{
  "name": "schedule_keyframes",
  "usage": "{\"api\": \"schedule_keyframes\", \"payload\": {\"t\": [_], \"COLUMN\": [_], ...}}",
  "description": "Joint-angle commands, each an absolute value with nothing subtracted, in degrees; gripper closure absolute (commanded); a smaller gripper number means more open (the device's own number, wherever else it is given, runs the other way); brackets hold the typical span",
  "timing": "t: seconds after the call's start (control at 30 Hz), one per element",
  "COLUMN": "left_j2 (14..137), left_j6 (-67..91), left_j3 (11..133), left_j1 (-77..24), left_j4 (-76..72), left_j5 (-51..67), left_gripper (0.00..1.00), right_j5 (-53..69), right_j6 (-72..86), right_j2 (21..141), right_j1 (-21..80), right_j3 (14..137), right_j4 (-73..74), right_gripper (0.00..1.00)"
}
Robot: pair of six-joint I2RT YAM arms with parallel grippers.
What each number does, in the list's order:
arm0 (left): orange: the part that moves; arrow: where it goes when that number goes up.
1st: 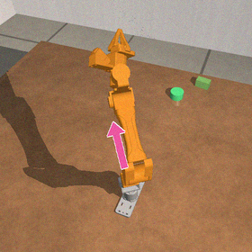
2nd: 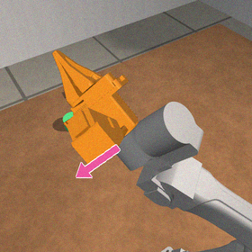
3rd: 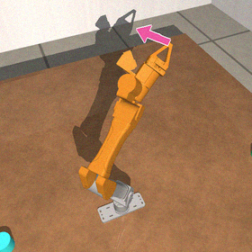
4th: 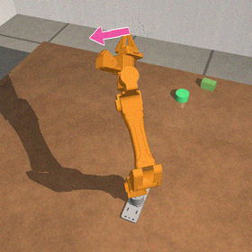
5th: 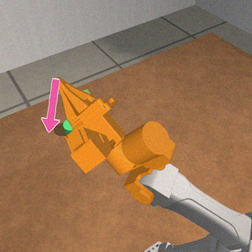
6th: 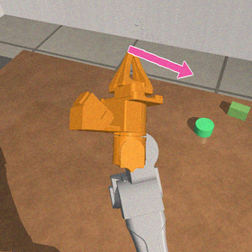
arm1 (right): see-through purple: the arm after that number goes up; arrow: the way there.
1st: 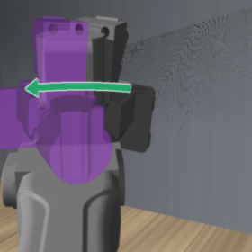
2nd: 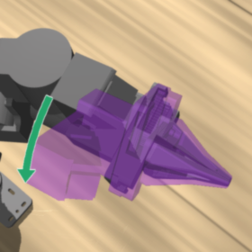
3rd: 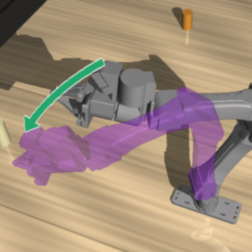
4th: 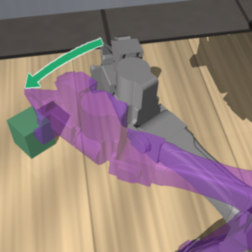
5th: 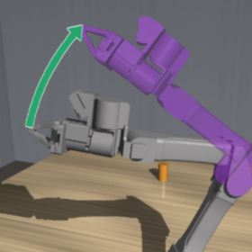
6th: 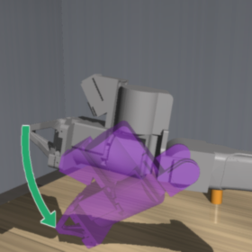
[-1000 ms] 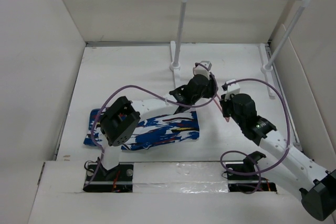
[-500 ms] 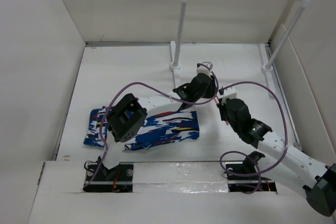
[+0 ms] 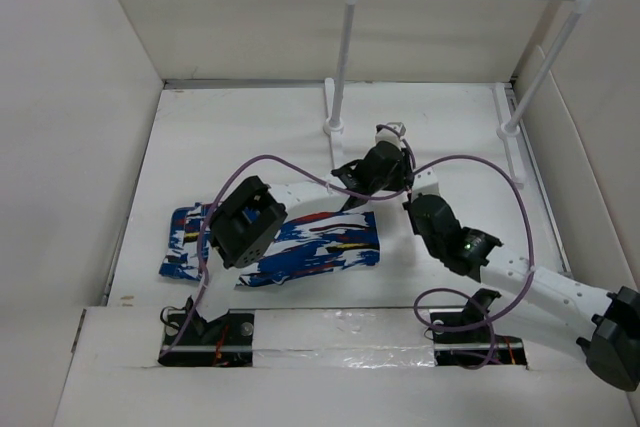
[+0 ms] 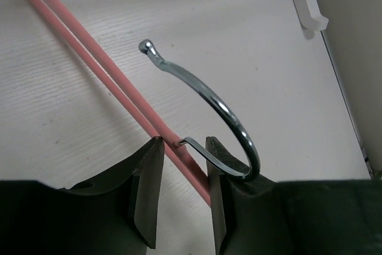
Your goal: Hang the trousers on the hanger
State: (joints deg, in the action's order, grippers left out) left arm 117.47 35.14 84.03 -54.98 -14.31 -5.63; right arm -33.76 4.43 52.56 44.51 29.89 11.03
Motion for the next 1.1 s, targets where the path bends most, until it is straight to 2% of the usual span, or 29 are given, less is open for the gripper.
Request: {"api": "schedule_keyframes", "payload": {"t": [0.0,0.17,0.23,0.33,0.37,0.43,0.47,0.53,0.57,0.67,0.77,0.83,0.93,0.97,1.07], "left_j2": [118.91,117.86,117.95,117.51,117.07,116.55,115.5,114.09,113.56,112.33,111.36,111.09,110.04,109.6,107.68], "left_j6": [36.82,38.23,38.41,39.72,40.6,41.31,42.35,43.67,44.2,45.7,46.76,47.28,47.81,47.81,48.25], "left_j3": [84.37,81.92,82.18,79.82,79.2,77.7,75.43,72.0,69.29,67.07,63.65,62.84,61.35,60.83,58.72], "left_j1": [-54.58,-54.58,-54.58,-54.58,-54.58,-53.97,-53.44,-52.83,-52.82,-51.24,-51.24,-50.71,-50.71,-51.32,-52.64], "left_j4": [-16.35,-18.54,-18.46,-20.64,-21.26,-22.14,-23.8,-26.96,-30.11,-32.6,-35.32,-36.47,-37.52,-38.14,-39.28], "left_j5": [-1.94,-1.85,-1.5,-1.23,-1.32,-1.49,-1.32,-0.53,1.21,2.55,2.11,2.28,2.2,1.5,-1.65], "left_gripper": [0.69,0.82,0.84,1.0,1.0,1.0,1.0,1.0,1.0,1.0,1.0,1.0,1.0,1.0,1.0], "right_j5": [-34.8,-37.17,-37.01,-35.25,-34.81,-32.8,-31.57,-28.06,-26.99,-22.78,-19.6,-19.77,-18.64,-17.68,-11.97], "right_j6": [6.24,6.94,7.64,8.17,8.52,9.23,9.14,8.97,9.05,9.4,9.67,10.37,10.2,9.85,8.71], "right_j2": [53.96,56.95,56.78,55.55,55.11,53.01,51.87,48.37,47.03,41.67,37.55,35.69,33.66,33.84,36.64], "right_j1": [47.45,49.13,49.13,49.13,49.13,49.13,49.13,49.13,49.13,49.13,48.61,48.6,47.47,47.46,45.97], "right_j3": [30.85,31.55,31.03,30.06,30.06,29.8,29.62,29.01,28.83,27.69,27.16,27.25,26.9,26.89,27.33], "right_j4": [5.36,6.23,6.07,4.92,5.36,5.97,5.8,6.15,7.2,9.31,12.02,13.62,13.71,13.36,11.96], "right_gripper": [1.0,1.0,1.0,0.99,0.95,0.8,0.64,0.55,0.47,0.34,0.32,0.33,0.49,0.69,1.0]}}
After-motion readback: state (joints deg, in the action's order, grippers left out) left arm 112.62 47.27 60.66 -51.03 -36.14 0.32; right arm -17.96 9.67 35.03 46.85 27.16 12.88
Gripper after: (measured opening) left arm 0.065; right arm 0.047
